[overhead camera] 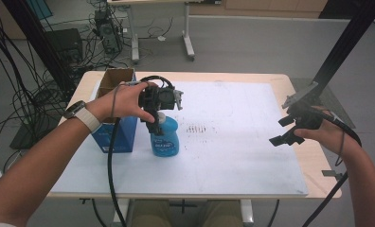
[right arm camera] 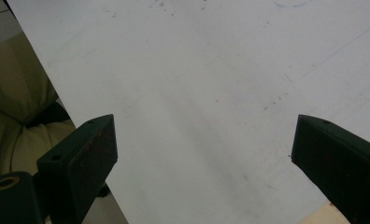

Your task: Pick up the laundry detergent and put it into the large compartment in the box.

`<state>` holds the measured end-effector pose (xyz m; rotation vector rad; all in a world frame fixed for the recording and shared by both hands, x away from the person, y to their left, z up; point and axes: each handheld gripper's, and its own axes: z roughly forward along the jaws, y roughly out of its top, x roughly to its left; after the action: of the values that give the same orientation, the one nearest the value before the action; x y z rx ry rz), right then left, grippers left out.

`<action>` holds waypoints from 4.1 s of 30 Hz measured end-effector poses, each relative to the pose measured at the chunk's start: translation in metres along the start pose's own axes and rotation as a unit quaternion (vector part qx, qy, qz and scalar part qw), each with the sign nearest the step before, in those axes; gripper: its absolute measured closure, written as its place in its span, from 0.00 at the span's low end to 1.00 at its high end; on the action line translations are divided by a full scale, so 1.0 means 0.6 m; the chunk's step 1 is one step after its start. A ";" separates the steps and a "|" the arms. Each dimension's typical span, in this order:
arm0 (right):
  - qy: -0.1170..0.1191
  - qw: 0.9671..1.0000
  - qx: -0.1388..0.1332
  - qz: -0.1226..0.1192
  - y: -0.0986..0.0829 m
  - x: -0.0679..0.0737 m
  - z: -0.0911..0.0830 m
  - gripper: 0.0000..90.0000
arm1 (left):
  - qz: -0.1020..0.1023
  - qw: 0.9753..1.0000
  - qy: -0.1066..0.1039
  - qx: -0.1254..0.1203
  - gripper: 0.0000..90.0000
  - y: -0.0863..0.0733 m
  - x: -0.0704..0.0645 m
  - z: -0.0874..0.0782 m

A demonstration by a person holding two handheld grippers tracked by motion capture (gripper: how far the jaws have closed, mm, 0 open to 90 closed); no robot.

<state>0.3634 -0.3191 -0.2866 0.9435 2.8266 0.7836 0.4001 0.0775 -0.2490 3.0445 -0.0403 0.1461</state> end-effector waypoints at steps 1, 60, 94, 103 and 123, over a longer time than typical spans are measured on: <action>0.000 1.000 0.000 0.000 0.000 0.000 0.000 0.08 | 0.000 1.000 0.000 0.000 0.09 0.000 0.000 0.000; 0.001 1.000 -0.003 0.005 -0.011 0.001 0.004 0.08 | 0.012 0.999 -0.022 0.032 0.22 0.005 -0.001 0.060; 0.006 1.000 -0.001 0.002 -0.007 0.000 0.010 0.08 | 0.012 0.999 -0.023 0.039 0.42 0.004 0.004 0.062; 0.006 1.000 -0.002 0.002 -0.008 0.002 0.009 0.08 | 0.011 0.999 -0.021 0.040 0.42 0.005 0.003 0.062; 0.004 1.000 -0.003 0.000 -0.010 0.003 0.006 0.08 | 0.012 0.999 -0.021 0.039 0.42 0.004 0.003 0.062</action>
<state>0.3593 -0.3204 -0.2922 0.9423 2.8281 0.7974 0.4054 0.0716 -0.2856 3.1249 -0.0750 0.0861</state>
